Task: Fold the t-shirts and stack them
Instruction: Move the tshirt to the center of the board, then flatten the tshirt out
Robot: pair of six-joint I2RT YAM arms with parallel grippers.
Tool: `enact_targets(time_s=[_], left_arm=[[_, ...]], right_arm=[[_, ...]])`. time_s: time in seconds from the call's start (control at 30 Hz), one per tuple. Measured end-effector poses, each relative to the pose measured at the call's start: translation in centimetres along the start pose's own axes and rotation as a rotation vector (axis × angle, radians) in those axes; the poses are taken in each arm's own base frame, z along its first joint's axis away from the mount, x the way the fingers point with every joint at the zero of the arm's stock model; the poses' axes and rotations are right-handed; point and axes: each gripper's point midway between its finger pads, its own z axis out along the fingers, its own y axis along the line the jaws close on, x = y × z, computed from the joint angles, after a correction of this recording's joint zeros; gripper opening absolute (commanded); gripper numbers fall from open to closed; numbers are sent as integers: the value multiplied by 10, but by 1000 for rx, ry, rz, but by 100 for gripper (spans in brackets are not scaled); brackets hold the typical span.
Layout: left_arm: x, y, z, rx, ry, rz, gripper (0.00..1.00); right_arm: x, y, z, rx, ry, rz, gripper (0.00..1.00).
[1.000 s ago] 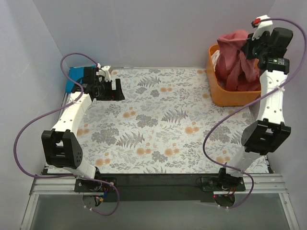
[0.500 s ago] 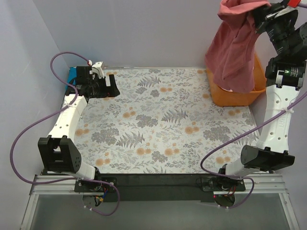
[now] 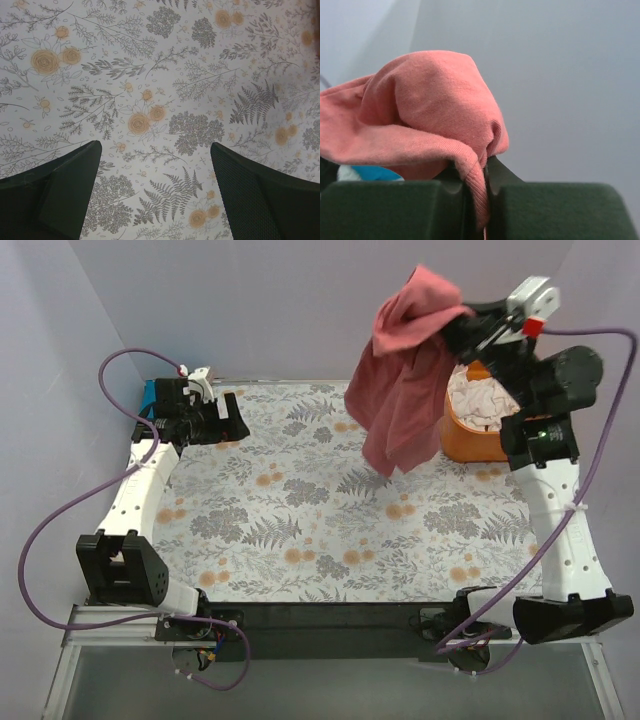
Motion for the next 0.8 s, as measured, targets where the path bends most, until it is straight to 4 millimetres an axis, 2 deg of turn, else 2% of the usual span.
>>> enact_targets(time_s=[0.03,0.07,0.1,0.17,0.23,0.33,0.4,0.53,0.63,0.7,0.8], left_arm=[[0,0,-2,5,2,-3,91],[1,-1,-3,13,5,-5,91],[2,-3,-5,20,8,-8,91],[4,-6,-9,47,17,-12,91],[6,-10,-13,80,29,-5,91],[11,-20,-19,151,54,31,91],[16,-27,-22,204,72,69,91],[37,-47,-19,295,124,206,91],[71,-84,-9,392,201,348,91],[99,-111,-1,463,265,420,87],[129,-137,16,514,323,502,85]], right_arm=[[23,15,-8,-24,44,37,36],[44,28,-14,-47,89,69,65],[73,44,-22,-78,152,104,77],[135,79,-42,-156,292,157,91],[191,105,-64,-218,445,207,98],[267,127,-106,-269,710,267,99],[298,133,-134,-295,845,297,98],[327,134,-183,-310,1035,338,98],[341,130,-221,-299,1142,382,96],[352,124,-246,-269,1213,440,89],[369,120,-277,-217,1305,564,84]])
